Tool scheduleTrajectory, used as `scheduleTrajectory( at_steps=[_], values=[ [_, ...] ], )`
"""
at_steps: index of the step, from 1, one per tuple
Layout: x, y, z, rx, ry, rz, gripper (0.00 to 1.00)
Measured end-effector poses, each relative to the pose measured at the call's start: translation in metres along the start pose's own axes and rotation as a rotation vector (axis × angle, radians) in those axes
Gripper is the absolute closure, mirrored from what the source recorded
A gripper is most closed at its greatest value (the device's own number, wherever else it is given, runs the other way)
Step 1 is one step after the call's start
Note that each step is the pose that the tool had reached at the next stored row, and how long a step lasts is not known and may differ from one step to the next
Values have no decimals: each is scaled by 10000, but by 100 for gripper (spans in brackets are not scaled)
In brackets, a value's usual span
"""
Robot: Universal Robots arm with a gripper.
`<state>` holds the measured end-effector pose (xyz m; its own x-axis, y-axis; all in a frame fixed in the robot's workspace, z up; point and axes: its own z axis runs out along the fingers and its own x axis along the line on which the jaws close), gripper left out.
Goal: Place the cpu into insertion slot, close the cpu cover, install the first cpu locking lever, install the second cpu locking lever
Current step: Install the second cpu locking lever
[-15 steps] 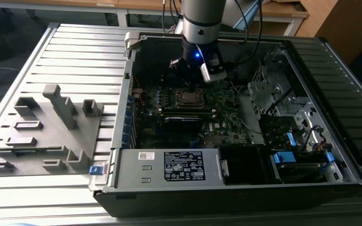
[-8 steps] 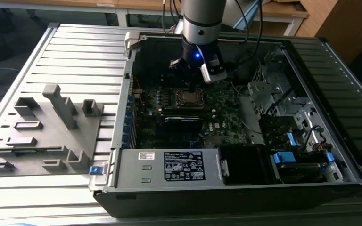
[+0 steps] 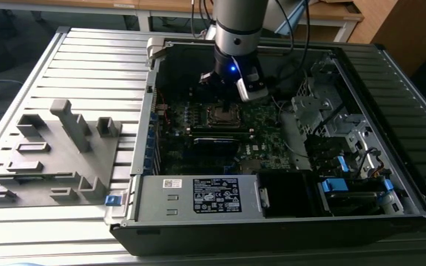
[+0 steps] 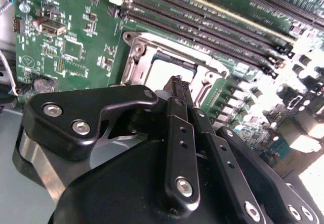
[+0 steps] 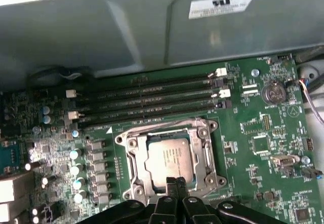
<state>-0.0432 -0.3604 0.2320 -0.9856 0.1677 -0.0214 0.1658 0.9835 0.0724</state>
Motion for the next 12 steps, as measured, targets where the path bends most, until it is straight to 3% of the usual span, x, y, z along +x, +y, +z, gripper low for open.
scheduleTrajectory(
  at_steps=[12],
  values=[
    [-24, -142, -10, -1, 0, 1, 89]
  ],
)
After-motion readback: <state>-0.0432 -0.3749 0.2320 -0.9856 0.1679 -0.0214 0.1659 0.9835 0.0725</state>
